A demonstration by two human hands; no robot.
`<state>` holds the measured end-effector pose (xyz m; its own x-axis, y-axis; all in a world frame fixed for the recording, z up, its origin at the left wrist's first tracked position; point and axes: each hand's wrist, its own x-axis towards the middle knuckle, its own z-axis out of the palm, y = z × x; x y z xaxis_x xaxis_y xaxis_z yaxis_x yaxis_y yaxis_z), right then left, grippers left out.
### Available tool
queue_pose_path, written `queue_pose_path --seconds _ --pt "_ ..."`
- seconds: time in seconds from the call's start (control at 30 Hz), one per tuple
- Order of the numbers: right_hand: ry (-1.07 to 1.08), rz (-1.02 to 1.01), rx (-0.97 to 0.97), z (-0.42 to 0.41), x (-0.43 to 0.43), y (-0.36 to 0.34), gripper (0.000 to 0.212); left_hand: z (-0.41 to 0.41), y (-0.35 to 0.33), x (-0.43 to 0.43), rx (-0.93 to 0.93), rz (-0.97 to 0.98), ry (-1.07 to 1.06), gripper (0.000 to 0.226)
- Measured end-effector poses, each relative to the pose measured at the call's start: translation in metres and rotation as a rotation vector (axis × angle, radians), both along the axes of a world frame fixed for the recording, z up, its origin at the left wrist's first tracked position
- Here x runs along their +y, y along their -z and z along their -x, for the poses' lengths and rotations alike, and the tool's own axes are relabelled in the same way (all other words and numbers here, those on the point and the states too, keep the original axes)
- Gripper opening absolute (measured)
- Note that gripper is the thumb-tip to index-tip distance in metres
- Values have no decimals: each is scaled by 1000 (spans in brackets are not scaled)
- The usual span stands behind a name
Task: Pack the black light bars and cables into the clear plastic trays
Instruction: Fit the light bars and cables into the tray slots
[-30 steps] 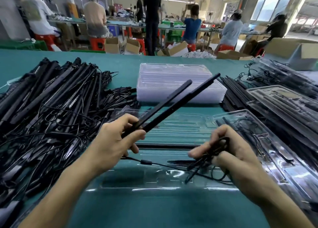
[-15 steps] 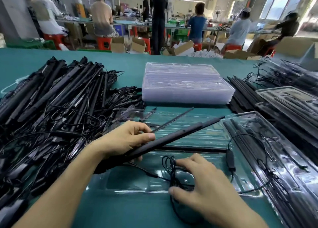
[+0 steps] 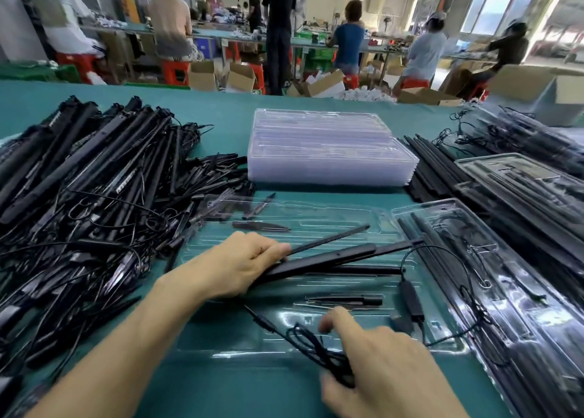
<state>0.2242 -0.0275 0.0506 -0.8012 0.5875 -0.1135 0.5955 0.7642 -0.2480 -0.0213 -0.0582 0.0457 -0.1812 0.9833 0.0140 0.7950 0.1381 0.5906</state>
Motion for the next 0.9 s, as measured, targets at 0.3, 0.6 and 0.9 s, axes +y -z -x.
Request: queue_pose_path --seconds 0.3,0.6,0.9 --pt "228 -51 -207 -83 41 -40 87 5 0 -8 82 23 27 75" --pt "38 -161 20 -94 39 -36 31 -2 -8 -7 218 -83 69 50" --pt "62 -92 139 -73 36 -20 64 -5 7 -6 222 72 97 68"
